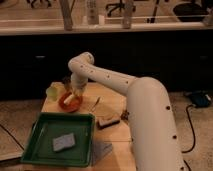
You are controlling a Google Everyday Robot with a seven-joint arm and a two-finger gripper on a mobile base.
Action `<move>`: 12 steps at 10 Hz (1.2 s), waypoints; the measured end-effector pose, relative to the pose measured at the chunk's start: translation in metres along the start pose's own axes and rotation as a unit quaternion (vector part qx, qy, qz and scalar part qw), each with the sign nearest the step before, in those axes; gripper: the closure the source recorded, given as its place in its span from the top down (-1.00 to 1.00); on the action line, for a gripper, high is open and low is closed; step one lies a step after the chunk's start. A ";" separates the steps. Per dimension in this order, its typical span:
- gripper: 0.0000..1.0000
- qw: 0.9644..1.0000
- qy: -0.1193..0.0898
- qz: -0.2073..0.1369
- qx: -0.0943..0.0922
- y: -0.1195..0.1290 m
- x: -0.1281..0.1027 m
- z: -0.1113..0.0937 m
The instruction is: Place banana in red bowl
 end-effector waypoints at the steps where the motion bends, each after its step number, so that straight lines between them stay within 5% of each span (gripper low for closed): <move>1: 0.60 1.000 0.000 -0.001 0.000 -0.001 -0.001 0.000; 12: 0.60 1.000 -0.016 -0.002 0.005 0.004 -0.004 0.001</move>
